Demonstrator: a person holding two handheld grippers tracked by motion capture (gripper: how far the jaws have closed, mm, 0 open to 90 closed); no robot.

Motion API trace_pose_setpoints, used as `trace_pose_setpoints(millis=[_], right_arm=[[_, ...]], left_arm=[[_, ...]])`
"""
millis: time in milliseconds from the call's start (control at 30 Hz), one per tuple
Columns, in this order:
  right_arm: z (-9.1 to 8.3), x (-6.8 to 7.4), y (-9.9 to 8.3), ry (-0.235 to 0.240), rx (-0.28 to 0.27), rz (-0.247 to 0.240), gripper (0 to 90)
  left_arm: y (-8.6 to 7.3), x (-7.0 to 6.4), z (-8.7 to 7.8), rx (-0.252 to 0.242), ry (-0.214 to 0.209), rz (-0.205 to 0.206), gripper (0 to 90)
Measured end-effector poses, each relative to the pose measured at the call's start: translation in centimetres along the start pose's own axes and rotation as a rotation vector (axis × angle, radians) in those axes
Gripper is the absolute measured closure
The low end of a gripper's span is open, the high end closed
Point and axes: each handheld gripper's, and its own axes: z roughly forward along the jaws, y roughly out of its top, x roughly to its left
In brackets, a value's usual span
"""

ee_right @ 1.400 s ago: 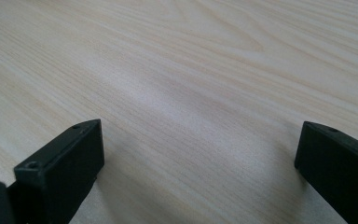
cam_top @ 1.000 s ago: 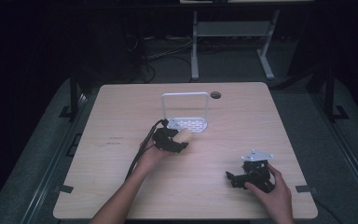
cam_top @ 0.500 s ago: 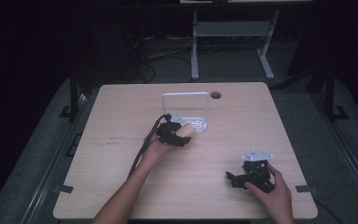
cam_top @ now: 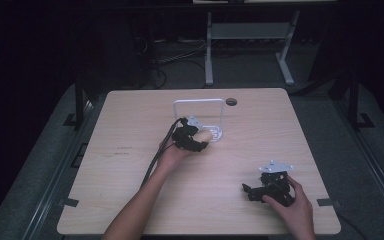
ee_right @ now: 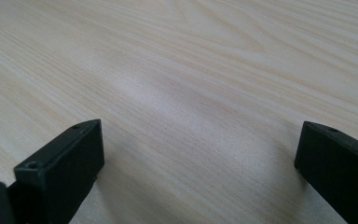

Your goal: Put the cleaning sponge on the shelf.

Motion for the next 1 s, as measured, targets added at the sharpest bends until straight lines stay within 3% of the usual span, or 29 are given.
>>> trace_pose_setpoints(millis=[267,700,1000], right_arm=[[0.0,0.0,0.0,0.002,-0.001,0.003,0.9],[0.0,0.0,0.0,0.002,-0.001,0.003,0.9],[0.0,0.0,0.0,0.003,0.000,0.003,0.9]], left_arm=[[1.1,0.2,0.9,-0.008,0.004,-0.015,42.3],[2.0,0.7,3.0,0.021,0.007,-0.035,42.2],[2.3,1.0,3.8,0.043,0.023,-0.017,42.1]])
